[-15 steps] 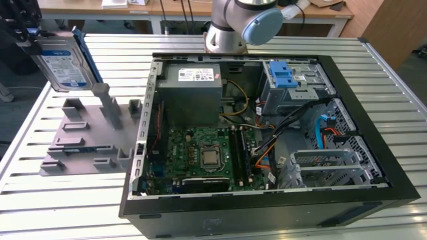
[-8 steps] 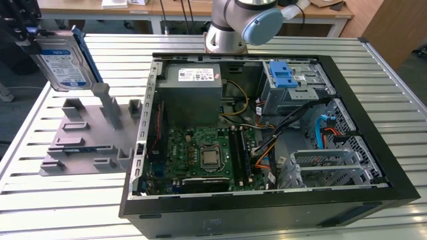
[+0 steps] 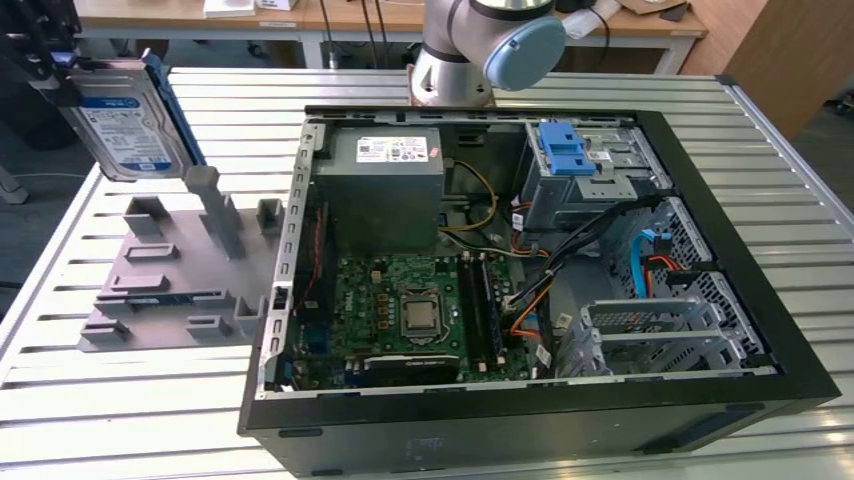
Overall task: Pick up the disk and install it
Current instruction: 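Pick up the disk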
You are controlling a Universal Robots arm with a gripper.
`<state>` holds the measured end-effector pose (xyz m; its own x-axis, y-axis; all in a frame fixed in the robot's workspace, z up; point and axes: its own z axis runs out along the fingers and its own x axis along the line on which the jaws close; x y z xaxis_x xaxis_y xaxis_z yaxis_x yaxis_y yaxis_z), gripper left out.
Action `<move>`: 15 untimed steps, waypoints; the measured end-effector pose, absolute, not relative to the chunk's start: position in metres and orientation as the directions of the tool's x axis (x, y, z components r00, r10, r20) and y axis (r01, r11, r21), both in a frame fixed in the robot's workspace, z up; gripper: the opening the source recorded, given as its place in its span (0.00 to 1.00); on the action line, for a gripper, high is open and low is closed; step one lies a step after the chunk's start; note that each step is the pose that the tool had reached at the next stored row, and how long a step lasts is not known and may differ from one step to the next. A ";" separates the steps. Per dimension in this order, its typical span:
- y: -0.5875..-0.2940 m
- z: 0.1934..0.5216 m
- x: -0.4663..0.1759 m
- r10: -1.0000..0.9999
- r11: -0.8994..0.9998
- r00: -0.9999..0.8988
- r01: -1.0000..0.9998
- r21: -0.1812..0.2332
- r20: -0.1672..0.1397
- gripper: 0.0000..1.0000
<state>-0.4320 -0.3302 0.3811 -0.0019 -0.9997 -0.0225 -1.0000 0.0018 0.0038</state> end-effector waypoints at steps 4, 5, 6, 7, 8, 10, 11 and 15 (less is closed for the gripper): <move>-0.330 0.382 -0.432 -1.000 0.002 -0.002 -1.000 0.004 -0.023 0.36; -0.330 0.382 -0.432 -1.000 0.002 -0.002 -1.000 0.004 -0.023 0.36; -0.330 0.382 -0.432 -1.000 0.002 -0.002 -1.000 0.004 -0.022 0.36; -0.330 0.383 -0.432 -1.000 0.002 -0.002 -1.000 0.004 -0.022 0.36; -0.330 0.383 -0.432 -1.000 0.002 -0.002 -1.000 0.004 -0.022 0.36; -0.330 0.383 -0.432 -1.000 0.002 -0.002 -1.000 0.004 -0.023 0.36; -0.330 0.384 -0.432 -1.000 0.002 -0.002 -1.000 0.004 -0.022 0.36; -0.330 0.385 -0.432 -1.000 0.002 -0.002 -1.000 0.004 -0.022 0.36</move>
<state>-0.4320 -0.3302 0.3851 -0.0019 -0.9997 -0.0225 -1.0000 0.0018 0.0039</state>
